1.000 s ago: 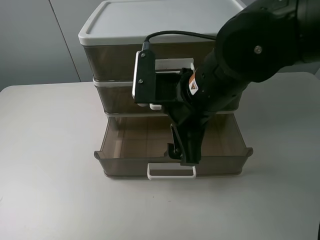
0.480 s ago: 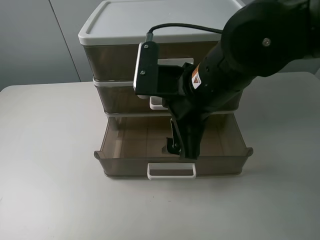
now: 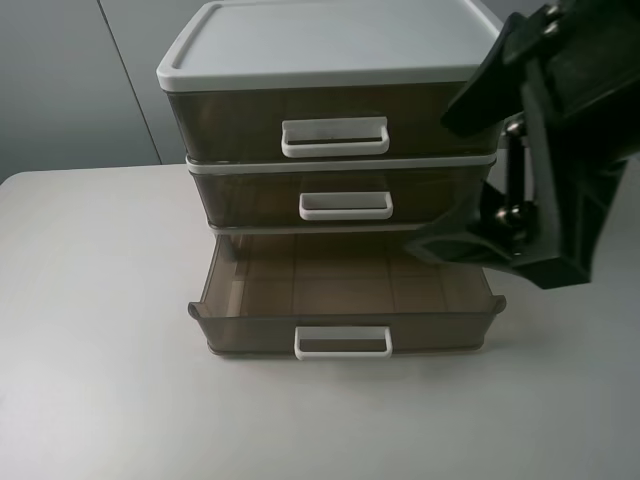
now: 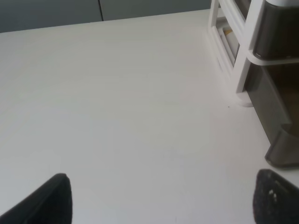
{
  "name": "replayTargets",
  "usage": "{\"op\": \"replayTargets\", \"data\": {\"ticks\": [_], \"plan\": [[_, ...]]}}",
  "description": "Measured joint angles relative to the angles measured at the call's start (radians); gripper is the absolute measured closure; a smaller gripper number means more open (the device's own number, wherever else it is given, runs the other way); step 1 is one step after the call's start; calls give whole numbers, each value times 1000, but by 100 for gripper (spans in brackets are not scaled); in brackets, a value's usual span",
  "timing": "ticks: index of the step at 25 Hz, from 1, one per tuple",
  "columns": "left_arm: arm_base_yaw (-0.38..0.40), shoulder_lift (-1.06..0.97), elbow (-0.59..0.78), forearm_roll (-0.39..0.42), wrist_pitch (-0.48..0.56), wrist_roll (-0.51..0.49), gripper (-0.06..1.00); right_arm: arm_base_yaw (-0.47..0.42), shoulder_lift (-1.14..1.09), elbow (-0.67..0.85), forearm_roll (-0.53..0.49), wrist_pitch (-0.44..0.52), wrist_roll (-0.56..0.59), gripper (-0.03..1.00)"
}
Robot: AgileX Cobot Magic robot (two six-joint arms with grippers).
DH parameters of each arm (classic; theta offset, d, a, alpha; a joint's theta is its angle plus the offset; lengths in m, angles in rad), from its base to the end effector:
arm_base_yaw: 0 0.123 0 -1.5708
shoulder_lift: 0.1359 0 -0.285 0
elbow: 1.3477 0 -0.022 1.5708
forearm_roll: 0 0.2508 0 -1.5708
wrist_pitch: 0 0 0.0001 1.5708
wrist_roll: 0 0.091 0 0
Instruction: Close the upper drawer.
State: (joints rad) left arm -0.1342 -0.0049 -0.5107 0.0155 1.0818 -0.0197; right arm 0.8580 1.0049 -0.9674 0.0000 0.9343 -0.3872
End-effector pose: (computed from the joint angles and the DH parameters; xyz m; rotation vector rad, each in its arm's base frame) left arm -0.0075 0.0023 0.2785 0.1163 2.0473 -0.0773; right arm 0.1231 0.1424 0.3460 -1.4384 2.0037 0.2055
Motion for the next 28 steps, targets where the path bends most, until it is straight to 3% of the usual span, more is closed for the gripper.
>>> {"op": "replayTargets", "data": {"ticks": [14, 22, 28], "plan": [[0, 0, 0, 0, 0, 0, 20, 0, -702, 346, -11, 175, 266, 27], [0, 0, 0, 0, 0, 0, 20, 0, -973, 450, -8, 179, 296, 27], [0, 0, 0, 0, 0, 0, 20, 0, -1004, 454, -8, 162, 298, 27]]}}
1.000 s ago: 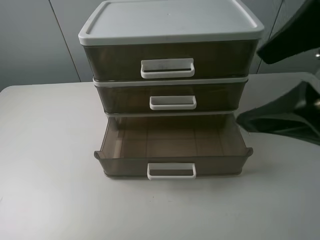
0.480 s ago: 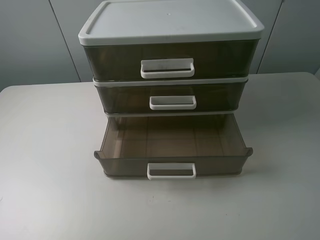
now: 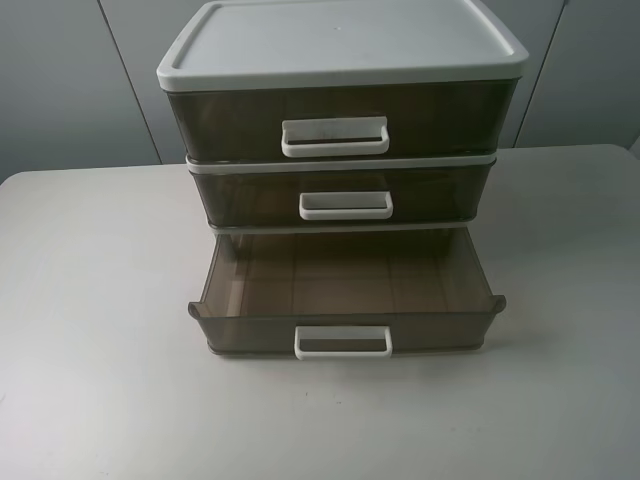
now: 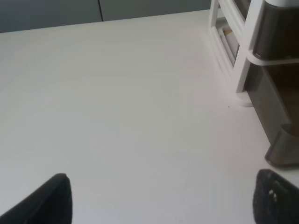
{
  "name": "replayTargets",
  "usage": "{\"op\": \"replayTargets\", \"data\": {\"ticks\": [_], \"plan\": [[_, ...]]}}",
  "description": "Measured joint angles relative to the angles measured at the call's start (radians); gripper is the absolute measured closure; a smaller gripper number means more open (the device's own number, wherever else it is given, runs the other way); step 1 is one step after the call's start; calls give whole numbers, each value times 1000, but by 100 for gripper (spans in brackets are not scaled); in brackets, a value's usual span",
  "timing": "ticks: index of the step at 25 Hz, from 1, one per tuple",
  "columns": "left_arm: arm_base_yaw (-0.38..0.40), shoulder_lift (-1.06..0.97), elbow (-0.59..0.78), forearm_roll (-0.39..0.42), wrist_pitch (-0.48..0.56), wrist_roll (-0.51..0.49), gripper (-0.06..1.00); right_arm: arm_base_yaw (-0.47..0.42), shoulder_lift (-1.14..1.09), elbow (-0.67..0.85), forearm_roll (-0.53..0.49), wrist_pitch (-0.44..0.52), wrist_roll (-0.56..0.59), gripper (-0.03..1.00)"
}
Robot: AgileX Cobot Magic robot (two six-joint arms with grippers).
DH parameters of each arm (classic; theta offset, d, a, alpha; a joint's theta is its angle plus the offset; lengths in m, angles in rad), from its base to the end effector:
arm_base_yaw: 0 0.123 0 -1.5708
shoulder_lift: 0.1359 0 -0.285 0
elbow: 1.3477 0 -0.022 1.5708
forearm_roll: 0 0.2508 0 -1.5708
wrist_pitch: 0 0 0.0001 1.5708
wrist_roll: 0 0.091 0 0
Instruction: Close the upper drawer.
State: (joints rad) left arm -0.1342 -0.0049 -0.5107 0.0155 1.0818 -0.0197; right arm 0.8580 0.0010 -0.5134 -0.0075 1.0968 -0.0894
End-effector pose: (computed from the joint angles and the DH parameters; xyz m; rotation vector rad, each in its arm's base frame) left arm -0.0075 0.0023 0.2785 0.1163 2.0473 -0.0773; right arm -0.0046 -0.0063 0.2781 -0.9578 1.8697 0.4602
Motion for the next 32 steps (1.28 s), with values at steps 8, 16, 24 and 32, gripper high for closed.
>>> {"op": "replayTargets", "data": {"ticks": [8, 16, 24, 32], "plan": [[0, 0, 0, 0, 0, 0, 20, -65, -2, 0, -33, 0, 51, 27], [0, 0, 0, 0, 0, 0, 20, -535, -2, 2, -33, -2, 59, 27], [0, 0, 0, 0, 0, 0, 20, -879, -2, 4, -33, -2, 62, 27], [0, 0, 0, 0, 0, 0, 20, -888, -2, 4, -33, -2, 62, 27]]}}
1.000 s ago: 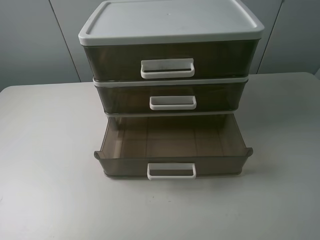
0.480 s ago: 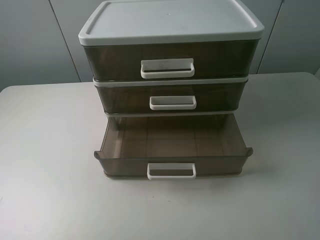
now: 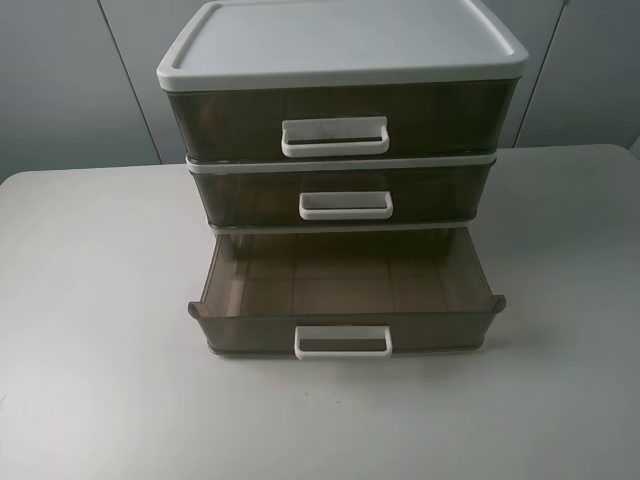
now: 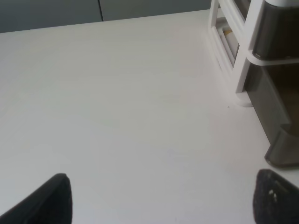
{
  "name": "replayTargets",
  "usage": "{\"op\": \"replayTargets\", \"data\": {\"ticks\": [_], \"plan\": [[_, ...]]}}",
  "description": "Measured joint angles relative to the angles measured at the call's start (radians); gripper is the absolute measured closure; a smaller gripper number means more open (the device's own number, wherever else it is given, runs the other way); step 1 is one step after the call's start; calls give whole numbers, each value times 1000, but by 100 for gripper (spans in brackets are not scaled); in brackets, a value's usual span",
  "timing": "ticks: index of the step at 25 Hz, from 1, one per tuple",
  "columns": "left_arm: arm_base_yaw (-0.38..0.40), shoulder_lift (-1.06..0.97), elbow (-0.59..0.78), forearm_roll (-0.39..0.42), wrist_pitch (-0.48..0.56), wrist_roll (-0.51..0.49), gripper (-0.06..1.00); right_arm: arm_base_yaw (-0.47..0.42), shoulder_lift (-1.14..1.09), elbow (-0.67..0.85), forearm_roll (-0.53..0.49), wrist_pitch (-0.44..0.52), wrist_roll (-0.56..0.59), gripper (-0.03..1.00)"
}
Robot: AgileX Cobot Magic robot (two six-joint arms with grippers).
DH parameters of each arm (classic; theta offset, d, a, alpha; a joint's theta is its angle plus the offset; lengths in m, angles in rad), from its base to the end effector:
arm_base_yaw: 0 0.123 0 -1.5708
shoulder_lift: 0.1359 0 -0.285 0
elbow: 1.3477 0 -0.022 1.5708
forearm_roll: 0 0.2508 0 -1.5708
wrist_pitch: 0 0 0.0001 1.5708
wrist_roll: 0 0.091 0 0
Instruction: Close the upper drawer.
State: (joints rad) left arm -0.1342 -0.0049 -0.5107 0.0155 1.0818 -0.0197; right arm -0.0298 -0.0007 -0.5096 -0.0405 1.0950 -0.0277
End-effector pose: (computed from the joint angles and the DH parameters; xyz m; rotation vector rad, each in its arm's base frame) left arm -0.0075 0.0023 0.2785 0.1163 2.0473 -0.0773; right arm -0.0076 -0.0031 0.2772 0.0051 2.0687 -0.0840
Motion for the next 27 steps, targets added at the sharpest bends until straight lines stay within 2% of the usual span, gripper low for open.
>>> {"op": "replayTargets", "data": {"ticks": [5, 27], "plan": [[0, 0, 0, 0, 0, 0, 20, 52, 0, 0, 0, 0, 0, 27], [0, 0, 0, 0, 0, -4, 20, 53, 0, 0, 0, -2, 4, 27]]}}
